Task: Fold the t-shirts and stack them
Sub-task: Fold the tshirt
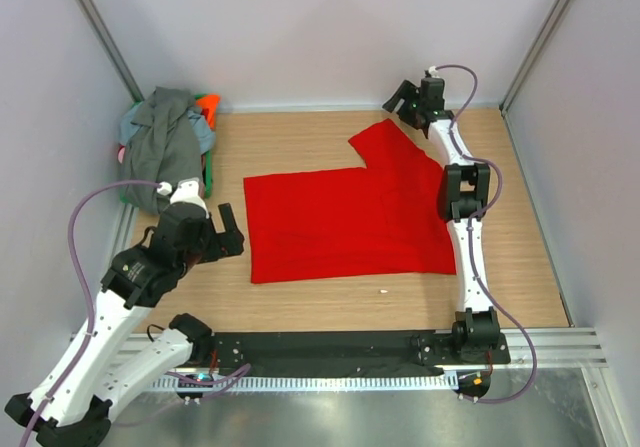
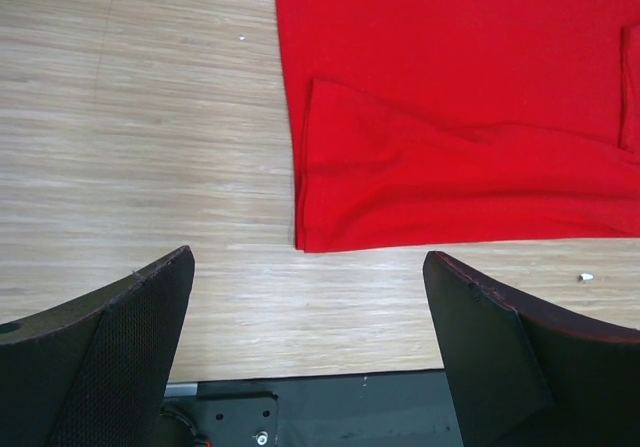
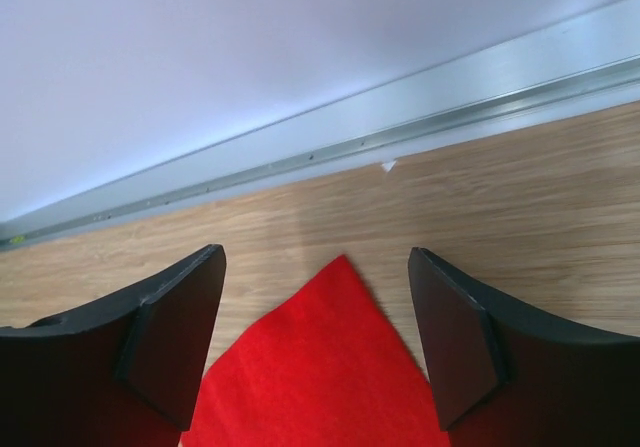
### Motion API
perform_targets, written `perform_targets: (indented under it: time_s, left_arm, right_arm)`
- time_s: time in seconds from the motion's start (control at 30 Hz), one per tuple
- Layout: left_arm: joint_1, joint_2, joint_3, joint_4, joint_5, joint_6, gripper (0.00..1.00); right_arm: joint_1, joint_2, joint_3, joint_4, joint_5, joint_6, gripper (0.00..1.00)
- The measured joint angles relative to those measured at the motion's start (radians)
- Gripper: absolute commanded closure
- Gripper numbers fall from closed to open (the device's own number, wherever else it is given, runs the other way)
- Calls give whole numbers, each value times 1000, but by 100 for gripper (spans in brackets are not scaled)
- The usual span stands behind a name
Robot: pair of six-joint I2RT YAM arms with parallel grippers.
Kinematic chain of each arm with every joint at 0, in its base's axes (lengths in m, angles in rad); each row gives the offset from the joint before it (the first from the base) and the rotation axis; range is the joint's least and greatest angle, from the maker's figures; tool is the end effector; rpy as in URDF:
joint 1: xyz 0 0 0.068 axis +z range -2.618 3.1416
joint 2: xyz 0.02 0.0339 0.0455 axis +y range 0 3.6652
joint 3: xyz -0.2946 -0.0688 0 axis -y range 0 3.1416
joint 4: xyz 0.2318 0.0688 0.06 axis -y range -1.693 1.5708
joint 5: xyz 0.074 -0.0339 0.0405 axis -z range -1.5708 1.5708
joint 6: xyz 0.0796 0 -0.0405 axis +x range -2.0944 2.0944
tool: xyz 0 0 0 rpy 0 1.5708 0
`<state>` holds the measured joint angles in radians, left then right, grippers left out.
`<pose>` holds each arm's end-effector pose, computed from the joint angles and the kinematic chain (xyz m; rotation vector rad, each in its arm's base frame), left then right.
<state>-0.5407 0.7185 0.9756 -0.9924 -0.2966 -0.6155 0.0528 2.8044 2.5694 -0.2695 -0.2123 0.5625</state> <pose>0.1136 -0.0410 0.3237 -0.2360 2.2692 -0.2673 0.6685 0.0521 0.1420 0.4042 2.0788 0.5923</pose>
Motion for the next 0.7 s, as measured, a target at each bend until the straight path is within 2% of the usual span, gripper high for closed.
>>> perform_targets:
  time_s: [0.17,0.23,0.3,0.47,0.57,0.67,0.7]
  left_arm:
    - [29,-2,0,1,2,1,3]
    - [40,-2,0,3,5,2,3]
    - [52,-4,0,6,6,4,3]
    - [70,-3,0,8,10,9,4]
    - [77,-3,0,8,10,15,4]
    - [81,-2,0,8,10,15,4]
    - [83,1,0,8,10,15,4]
  right_arm:
    - [9,-13,-42,27,-54,-10,28]
    - [12,-24,-67,33,-71,-19,34]
    - [14,-38,-93,34,-85,-29,44]
    - [18,-44,-105,7,-109,-49,50]
    - [17,-53,-125,4,-117,-61,58]
    - [18,-85,-179,-7,-118,-68,76]
    - [18,-87,-180,-15,-118,-71,89]
